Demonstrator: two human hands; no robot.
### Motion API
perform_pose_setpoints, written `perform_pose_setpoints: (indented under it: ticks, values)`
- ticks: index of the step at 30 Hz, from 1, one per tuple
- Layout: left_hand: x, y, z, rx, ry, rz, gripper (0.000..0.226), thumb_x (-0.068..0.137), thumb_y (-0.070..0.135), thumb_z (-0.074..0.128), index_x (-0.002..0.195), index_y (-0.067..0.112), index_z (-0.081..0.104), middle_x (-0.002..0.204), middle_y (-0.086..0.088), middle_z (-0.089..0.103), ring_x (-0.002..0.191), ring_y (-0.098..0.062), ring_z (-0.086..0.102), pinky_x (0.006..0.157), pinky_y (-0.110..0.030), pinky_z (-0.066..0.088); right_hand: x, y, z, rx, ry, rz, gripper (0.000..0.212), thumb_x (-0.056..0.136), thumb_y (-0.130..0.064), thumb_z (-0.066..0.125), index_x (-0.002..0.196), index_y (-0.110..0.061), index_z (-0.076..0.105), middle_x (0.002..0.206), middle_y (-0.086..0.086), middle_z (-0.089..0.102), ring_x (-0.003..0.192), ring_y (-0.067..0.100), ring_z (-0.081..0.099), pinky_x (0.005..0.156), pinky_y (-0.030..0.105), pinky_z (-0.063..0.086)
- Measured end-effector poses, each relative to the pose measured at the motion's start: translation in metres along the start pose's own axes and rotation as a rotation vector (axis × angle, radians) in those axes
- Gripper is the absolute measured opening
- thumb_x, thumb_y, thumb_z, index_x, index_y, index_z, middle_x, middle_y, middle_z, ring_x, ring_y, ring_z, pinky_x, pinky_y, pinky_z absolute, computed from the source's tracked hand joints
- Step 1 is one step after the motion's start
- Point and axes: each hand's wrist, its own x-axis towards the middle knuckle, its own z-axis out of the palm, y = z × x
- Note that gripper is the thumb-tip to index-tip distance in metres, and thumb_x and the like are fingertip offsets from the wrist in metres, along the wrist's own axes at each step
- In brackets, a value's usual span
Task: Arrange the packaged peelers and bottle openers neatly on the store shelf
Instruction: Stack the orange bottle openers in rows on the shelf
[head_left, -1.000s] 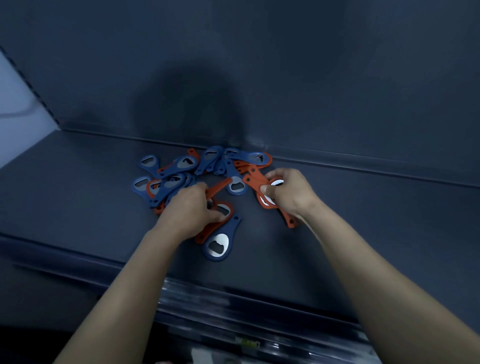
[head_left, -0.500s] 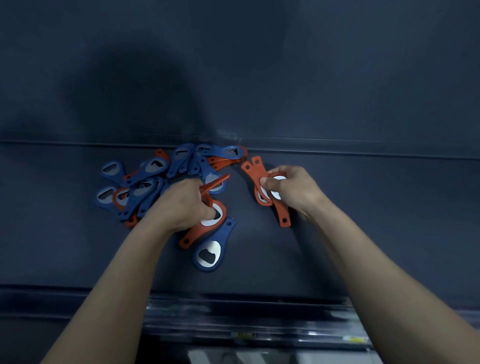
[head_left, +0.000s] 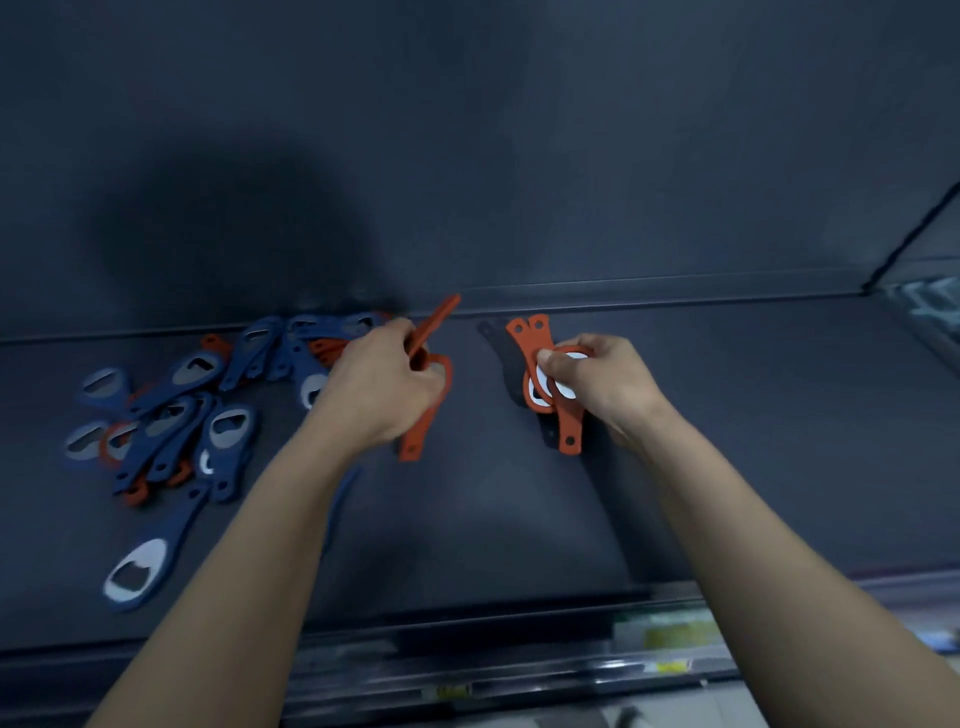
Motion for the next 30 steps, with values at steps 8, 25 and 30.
perform_pose_setpoints:
  ticks: [8,25,30]
  values:
    - [0.001,0.14,0.111,-0.2,-0.294,0.12,0.01,0.078,0.009,0.056,0.074,0.015,0.049,0.061,0.004,0.044,0.052,-0.012,0.037,0.051,-0.025,0.03,0.019,0.04,-0.151,-0.013,0.152,0.003,0.007,0.083,-0.018,0.068,0.083,-0.012,0.066,0.08,0.006,0.067,0.073,0.019,0.061,0.07,0.029,0.05]
    - [0.023,0.232,0.221,0.124,-0.238,0.275,0.007,0.085,0.008,0.054,0.092,0.009,0.054,0.094,-0.005,0.051,0.082,-0.022,0.053,0.068,-0.03,0.042,0.049,0.084,-0.294,-0.131,0.268,0.054,0.023,0.086,-0.022,0.067,0.101,-0.007,0.063,0.083,0.001,0.06,0.075,0.013,0.057,0.067,0.023,0.043]
    - [0.038,0.229,0.223,0.046,-0.23,0.303,0.023,0.082,0.002,0.058,0.101,0.014,0.054,0.097,-0.003,0.05,0.094,-0.022,0.05,0.077,-0.031,0.042,0.055,0.083,-0.294,-0.133,0.265,0.075,0.033,0.083,-0.013,0.07,0.113,-0.001,0.061,0.092,0.007,0.062,0.07,0.016,0.061,0.069,0.025,0.05]
